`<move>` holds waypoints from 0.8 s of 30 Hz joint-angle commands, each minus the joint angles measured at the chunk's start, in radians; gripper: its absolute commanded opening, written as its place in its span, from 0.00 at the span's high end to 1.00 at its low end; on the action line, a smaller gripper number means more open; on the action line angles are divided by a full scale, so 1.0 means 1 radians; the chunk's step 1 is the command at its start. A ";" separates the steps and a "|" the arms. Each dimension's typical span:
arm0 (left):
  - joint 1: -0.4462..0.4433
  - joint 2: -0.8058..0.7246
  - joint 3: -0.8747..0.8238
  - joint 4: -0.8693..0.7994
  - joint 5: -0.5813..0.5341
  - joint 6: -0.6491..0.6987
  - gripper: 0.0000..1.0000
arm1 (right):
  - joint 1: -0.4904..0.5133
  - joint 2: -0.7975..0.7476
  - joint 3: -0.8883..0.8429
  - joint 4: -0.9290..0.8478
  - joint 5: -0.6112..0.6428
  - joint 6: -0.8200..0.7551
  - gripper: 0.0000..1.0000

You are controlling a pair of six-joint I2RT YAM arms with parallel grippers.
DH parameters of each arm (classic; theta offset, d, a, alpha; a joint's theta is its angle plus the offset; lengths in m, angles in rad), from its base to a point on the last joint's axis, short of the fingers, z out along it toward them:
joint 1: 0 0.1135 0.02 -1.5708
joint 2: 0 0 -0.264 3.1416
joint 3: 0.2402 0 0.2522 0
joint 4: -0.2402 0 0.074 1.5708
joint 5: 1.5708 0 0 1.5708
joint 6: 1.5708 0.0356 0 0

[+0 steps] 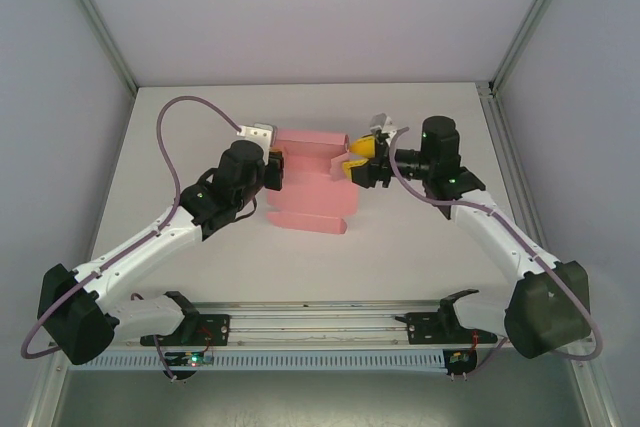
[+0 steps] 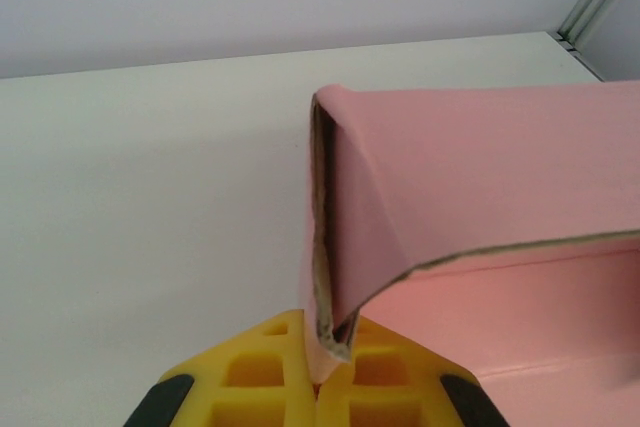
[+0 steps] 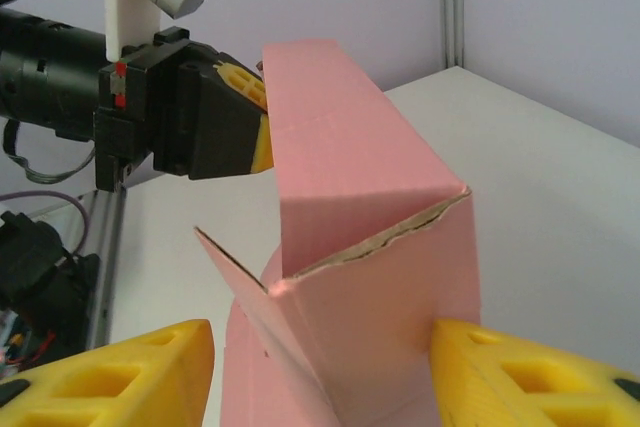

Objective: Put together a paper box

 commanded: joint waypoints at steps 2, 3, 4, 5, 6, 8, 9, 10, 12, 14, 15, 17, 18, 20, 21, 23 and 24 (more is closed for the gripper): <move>0.007 -0.024 -0.007 0.052 -0.021 -0.039 1.00 | 0.061 0.016 0.026 -0.055 0.098 -0.062 0.44; 0.007 -0.025 -0.003 0.047 -0.014 -0.040 1.00 | 0.077 0.015 0.026 -0.055 0.161 -0.055 0.45; 0.007 -0.024 -0.002 0.045 0.002 -0.041 1.00 | 0.100 0.012 0.029 -0.062 0.274 -0.052 0.44; 0.007 -0.025 -0.002 0.046 0.015 -0.044 1.00 | 0.126 0.008 0.029 -0.061 0.410 -0.045 0.42; 0.007 -0.028 -0.001 0.046 0.025 -0.051 1.00 | 0.155 0.005 0.023 -0.047 0.567 -0.039 0.41; 0.006 -0.030 -0.002 0.048 0.046 -0.067 1.00 | 0.203 0.006 0.002 0.005 0.815 -0.050 0.45; 0.006 -0.030 -0.004 0.049 0.050 -0.081 1.00 | 0.219 0.008 -0.013 0.047 0.899 -0.045 0.48; 0.006 -0.031 -0.004 0.049 0.054 -0.099 1.00 | 0.230 0.013 -0.026 0.091 0.956 -0.045 0.54; 0.006 -0.028 -0.009 0.053 0.068 -0.132 1.00 | 0.243 0.022 -0.050 0.170 1.029 -0.036 0.66; 0.004 -0.020 -0.007 0.049 0.077 -0.159 1.00 | 0.258 0.036 -0.059 0.224 1.081 -0.037 0.77; 0.004 -0.016 -0.003 0.043 0.075 -0.174 1.00 | 0.267 0.043 -0.061 0.244 1.115 -0.042 0.80; 0.004 -0.004 0.008 0.026 0.070 -0.206 1.00 | 0.289 0.062 -0.059 0.284 1.227 -0.057 0.85; 0.003 0.000 0.013 0.016 0.071 -0.224 1.00 | 0.301 0.071 -0.060 0.301 1.280 -0.067 0.89; 0.002 0.011 0.030 -0.008 0.076 -0.265 1.00 | 0.315 0.092 -0.064 0.351 1.389 -0.078 0.95; 0.001 0.014 0.036 -0.014 0.077 -0.284 1.00 | 0.320 0.102 -0.067 0.375 1.433 -0.083 0.97; -0.007 0.018 0.041 -0.014 0.078 -0.335 1.00 | 0.323 0.127 -0.064 0.403 1.517 -0.085 1.00; -0.015 0.020 0.043 -0.009 0.080 -0.357 1.00 | 0.322 0.141 -0.055 0.403 1.566 -0.085 1.00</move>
